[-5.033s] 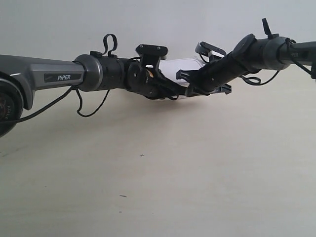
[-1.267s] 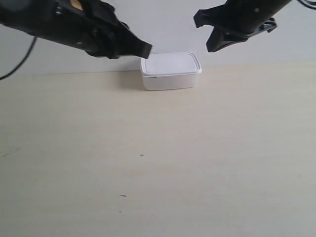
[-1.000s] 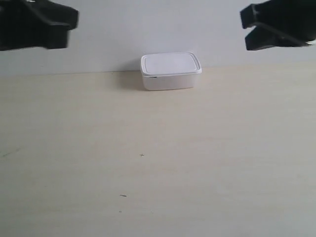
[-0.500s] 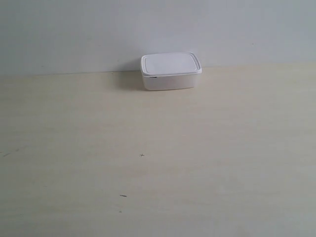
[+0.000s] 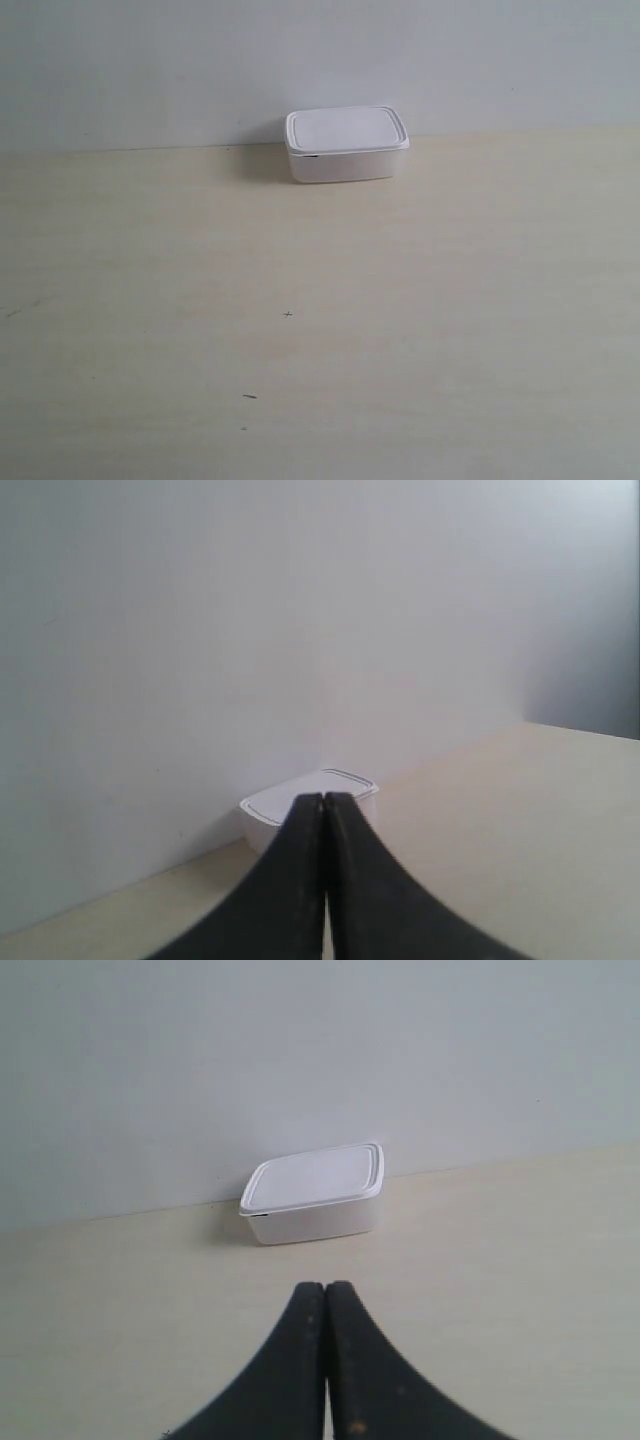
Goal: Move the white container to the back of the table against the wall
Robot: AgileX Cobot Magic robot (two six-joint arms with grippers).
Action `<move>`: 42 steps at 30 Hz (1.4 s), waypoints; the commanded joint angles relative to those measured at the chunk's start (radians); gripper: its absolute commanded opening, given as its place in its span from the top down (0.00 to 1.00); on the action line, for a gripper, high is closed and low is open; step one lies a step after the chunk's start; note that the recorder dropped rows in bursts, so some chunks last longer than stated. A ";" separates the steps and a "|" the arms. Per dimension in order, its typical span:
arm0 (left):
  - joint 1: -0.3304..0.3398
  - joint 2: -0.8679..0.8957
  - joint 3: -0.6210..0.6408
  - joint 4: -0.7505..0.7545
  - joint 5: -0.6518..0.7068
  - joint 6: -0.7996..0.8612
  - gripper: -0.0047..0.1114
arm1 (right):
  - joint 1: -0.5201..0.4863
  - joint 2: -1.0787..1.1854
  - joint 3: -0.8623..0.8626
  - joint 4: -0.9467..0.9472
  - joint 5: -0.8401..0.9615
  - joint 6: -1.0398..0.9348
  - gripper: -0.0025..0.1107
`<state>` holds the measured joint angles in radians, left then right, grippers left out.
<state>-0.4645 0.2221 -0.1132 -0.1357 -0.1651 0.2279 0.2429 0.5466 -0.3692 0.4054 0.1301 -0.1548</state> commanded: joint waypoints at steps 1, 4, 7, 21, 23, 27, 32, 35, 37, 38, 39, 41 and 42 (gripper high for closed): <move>0.003 0.006 0.007 0.000 0.006 0.004 0.96 | 0.002 0.002 0.003 0.002 -0.005 -0.001 0.98; 0.003 0.006 0.007 0.000 0.006 0.004 0.96 | 0.002 0.000 0.003 0.009 -0.005 -0.001 0.98; 0.005 -0.001 0.014 0.000 0.006 0.004 0.96 | 0.002 -0.007 0.003 0.009 -0.005 -0.001 0.98; 0.410 -0.025 0.051 0.000 0.012 0.004 0.96 | -0.274 -0.230 0.034 -0.005 -0.013 -0.001 0.98; 0.438 -0.027 0.051 0.000 0.012 0.004 0.96 | -0.313 -0.241 0.065 -0.005 -0.010 -0.001 0.98; 0.456 -0.027 0.051 0.000 0.012 0.004 0.96 | -0.319 -0.241 0.094 -0.005 0.009 -0.001 0.98; 0.456 -0.027 0.051 0.000 0.012 0.004 0.96 | -0.319 -0.241 0.094 -0.005 0.035 -0.001 0.98; 0.455 -0.027 0.051 0.000 0.029 0.004 0.96 | -0.319 -0.241 0.094 -0.005 0.038 -0.001 0.98; 0.455 -0.027 0.051 -0.002 0.083 0.000 0.96 | -0.319 -0.241 0.094 -0.005 0.041 -0.001 0.98; 0.455 -0.027 0.051 -0.010 0.112 -0.003 0.96 | -0.319 -0.241 0.101 -0.005 0.037 -0.001 0.98; 0.455 -0.027 0.054 -0.022 0.144 -0.003 0.96 | -0.319 -0.241 0.110 -0.018 0.034 -0.001 0.98; 0.455 -0.027 0.066 -0.048 0.165 -0.003 0.96 | -0.319 -0.241 0.142 -0.087 0.016 -0.001 0.98; 0.455 -0.027 0.076 -0.065 0.158 -0.003 0.96 | -0.319 -0.241 0.160 -0.124 0.004 -0.001 0.98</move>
<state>-0.0104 0.1972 -0.0584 -0.1600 -0.0343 0.2279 -0.0688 0.3115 -0.2515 0.3689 0.1600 -0.1548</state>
